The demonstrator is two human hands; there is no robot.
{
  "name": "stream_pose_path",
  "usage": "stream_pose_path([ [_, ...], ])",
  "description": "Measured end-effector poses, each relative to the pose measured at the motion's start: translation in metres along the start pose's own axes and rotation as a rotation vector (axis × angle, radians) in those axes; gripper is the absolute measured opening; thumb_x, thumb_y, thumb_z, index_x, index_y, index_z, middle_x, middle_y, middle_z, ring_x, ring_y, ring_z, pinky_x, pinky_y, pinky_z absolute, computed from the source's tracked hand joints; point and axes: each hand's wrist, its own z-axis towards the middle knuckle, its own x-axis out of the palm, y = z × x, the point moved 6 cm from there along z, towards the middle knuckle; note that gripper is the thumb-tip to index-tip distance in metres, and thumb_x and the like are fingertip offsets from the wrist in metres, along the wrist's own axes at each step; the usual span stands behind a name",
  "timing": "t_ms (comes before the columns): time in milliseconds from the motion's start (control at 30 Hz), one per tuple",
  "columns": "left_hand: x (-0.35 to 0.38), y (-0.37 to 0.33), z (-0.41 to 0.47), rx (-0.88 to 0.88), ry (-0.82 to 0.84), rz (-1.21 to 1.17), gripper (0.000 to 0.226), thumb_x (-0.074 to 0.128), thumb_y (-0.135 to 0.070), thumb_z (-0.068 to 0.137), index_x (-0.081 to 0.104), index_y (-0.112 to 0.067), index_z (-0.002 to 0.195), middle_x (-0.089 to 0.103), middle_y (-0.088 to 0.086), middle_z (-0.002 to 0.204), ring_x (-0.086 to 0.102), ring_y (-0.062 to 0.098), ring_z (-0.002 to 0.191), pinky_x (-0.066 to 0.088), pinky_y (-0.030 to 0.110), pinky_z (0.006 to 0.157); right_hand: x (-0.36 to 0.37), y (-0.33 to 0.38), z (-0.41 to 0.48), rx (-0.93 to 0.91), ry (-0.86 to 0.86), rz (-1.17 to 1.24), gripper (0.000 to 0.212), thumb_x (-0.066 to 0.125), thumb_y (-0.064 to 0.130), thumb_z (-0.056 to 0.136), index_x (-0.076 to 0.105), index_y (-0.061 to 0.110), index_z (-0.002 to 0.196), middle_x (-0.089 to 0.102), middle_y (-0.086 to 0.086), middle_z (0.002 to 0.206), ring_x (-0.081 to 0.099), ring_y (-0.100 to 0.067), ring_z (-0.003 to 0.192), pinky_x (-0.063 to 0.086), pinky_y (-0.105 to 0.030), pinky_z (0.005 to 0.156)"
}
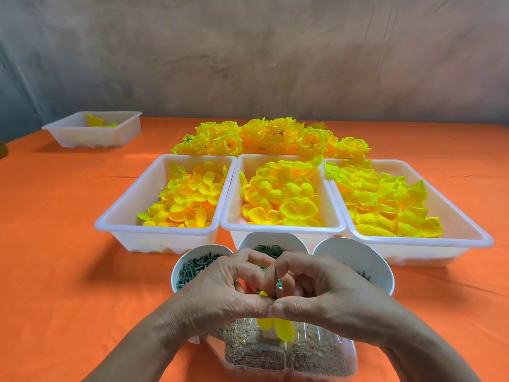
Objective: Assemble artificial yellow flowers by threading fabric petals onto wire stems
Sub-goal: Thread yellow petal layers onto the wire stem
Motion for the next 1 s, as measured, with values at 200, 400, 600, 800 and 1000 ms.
stream_pose_path([
  [200,0.001,-0.004,0.001,-0.025,0.096,0.038,0.018,0.083,-0.036,0.068,0.072,-0.05,0.073,0.057,-0.025,0.12,0.059,0.019,0.108,0.047,0.037,0.085,0.001,-0.004,-0.003,0.013,0.056,0.074,0.022,0.077,0.033,0.073,0.065,0.029,0.091,0.044,0.008,0.062,0.037,-0.011,0.06,0.031,-0.027,0.056],
  [400,-0.01,0.003,0.002,-0.086,0.161,-0.055,0.054,0.083,-0.03,0.059,0.063,-0.027,0.11,0.059,0.0,0.13,0.054,0.018,0.102,0.041,0.029,0.078,-0.008,-0.01,-0.006,0.058,0.024,0.114,0.023,0.077,0.033,0.072,0.069,0.033,0.094,0.048,0.005,0.06,0.04,-0.01,0.058,0.033,-0.025,0.056],
  [600,-0.009,0.002,0.001,-0.036,0.139,-0.205,0.046,0.078,-0.019,0.065,0.063,-0.021,0.109,0.059,0.015,0.127,0.053,0.029,0.098,0.043,0.028,0.08,-0.001,-0.002,0.001,-0.024,-0.018,0.008,0.016,0.075,0.039,0.072,0.076,0.036,0.089,0.046,0.018,0.07,0.041,-0.004,0.061,0.035,-0.018,0.059],
  [800,-0.004,0.006,0.002,-0.057,0.118,-0.332,0.043,0.07,-0.019,0.067,0.058,-0.007,0.106,0.058,0.019,0.13,0.056,0.031,0.105,0.041,0.037,0.086,0.002,0.0,0.004,-0.044,0.029,0.004,0.013,0.075,0.038,0.075,0.076,0.038,0.087,0.043,0.012,0.071,0.041,-0.004,0.064,0.034,-0.019,0.061],
  [1000,0.001,0.01,0.003,-0.1,0.101,-0.32,0.051,0.071,-0.023,0.066,0.054,0.0,0.108,0.059,0.022,0.127,0.054,0.034,0.103,0.042,0.042,0.087,0.005,-0.007,0.003,-0.042,0.05,0.135,0.01,0.078,0.029,0.075,0.078,0.028,0.085,0.048,0.002,0.07,0.044,-0.002,0.066,0.035,-0.015,0.062],
])
